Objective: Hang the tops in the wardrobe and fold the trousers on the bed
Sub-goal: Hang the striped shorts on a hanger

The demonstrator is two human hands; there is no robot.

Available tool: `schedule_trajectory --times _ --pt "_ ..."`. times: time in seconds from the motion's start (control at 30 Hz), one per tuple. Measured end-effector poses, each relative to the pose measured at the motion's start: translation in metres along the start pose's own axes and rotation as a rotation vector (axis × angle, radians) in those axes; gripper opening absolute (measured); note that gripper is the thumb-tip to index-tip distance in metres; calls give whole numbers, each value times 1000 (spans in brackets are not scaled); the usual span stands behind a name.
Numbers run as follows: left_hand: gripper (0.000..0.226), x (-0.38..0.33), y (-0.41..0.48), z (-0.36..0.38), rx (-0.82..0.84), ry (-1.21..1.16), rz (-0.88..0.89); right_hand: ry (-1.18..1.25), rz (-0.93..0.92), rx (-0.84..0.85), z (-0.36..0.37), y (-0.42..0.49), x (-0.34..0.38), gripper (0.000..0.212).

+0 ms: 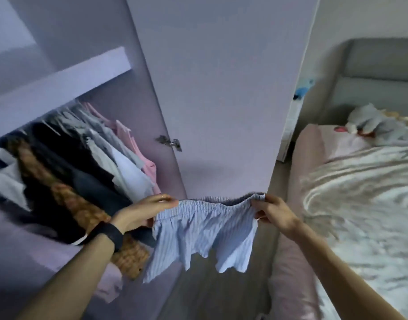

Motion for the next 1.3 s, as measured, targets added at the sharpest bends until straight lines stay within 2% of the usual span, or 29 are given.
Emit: schedule_trajectory --times 0.03,0.07,0.13,0.2,0.3,0.4,0.5,0.57,0.67,0.77,0.83,0.93,1.0,1.13,1.2,1.3 --pt "48 7 -15 -15 -28 -49 -13 9 7 47 26 3 10 19" --pt "54 9 -25 -24 -48 -71 -6 14 10 69 42 5 16 29" --pt "24 23 -50 -46 -131 -83 7 -62 -12 107 83 12 32 49" --pt "18 32 -73 -59 -166 -109 -32 -156 -30 111 112 25 41 58" --pt "36 65 -113 -82 -202 -56 -177 -365 -73 211 170 42 59 49" --pt "29 84 -145 -94 -234 88 -262 -512 -82 347 214 56 64 40" --pt "23 104 -182 -123 -483 118 -338 -654 -89 433 248 75 68 31" --pt "19 113 -209 -141 -629 158 -383 -848 -170 424 269 86 78 10" --pt "16 112 -241 -143 -668 358 -473 -1137 -379 446 302 89 102 5" --pt "14 117 -283 -139 -802 419 -565 -1182 -495 488 341 89 131 7" --pt "4 117 -317 -128 -871 439 -696 -1156 -519 535 367 82 144 8" --pt "27 117 -347 -104 -837 531 -917 -1128 -511 641 404 58 139 10" --pt "32 112 -360 -91 -853 588 -1023 -1133 -541 705 426 36 123 11" --pt "24 86 -370 -73 -804 730 -1101 -1238 -704 749 458 -4 95 8" --pt "23 68 -389 -67 -874 787 -1141 -1325 -824 758 470 -33 88 17" --pt "31 35 -419 -72 -936 1005 -1156 -1416 -871 807 489 -67 79 11"
Point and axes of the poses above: each hand's wrist, its own y-axis towards the middle knuckle, its own z-axis out of the palm, x = y × z, the point moved 9 cm from there along y, towards the middle knuckle, and after that the axes turned 13 degrees about z, right-handed, at the moved point
